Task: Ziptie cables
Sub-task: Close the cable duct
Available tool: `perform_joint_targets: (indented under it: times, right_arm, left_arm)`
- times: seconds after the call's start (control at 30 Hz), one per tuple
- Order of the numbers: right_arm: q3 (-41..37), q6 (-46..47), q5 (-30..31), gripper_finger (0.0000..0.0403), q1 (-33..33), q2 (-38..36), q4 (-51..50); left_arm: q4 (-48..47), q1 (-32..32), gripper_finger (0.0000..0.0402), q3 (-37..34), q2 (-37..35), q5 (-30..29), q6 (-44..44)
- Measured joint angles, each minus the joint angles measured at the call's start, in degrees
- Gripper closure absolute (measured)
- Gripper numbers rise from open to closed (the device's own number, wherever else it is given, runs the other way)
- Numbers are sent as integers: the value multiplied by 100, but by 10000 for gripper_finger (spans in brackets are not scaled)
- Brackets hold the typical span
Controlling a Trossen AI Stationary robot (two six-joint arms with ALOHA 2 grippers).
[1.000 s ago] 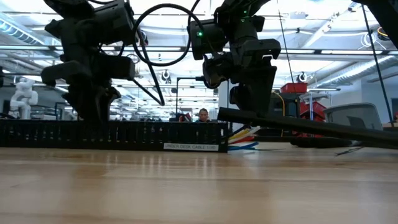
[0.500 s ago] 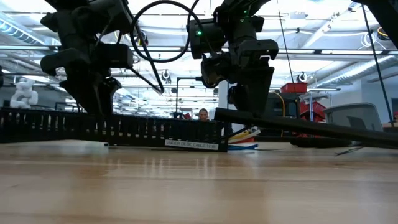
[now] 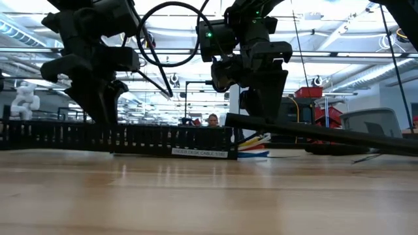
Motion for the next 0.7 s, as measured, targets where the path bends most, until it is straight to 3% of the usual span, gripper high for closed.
perform_joint_targets:
  times: [0.3,0.5,0.7]
  right_arm:
    - [0,4,6,172,-2,0,-2]
    - [0,4,6,172,-2,0,-4]
    - [0,2,6,172,-2,-2,-39]
  left_arm:
    - [15,-2,388,0,0,0,-1]
    - [3,-2,394,68,0,-151,255]
    - [-202,-2,394,817,-92,-151,694]
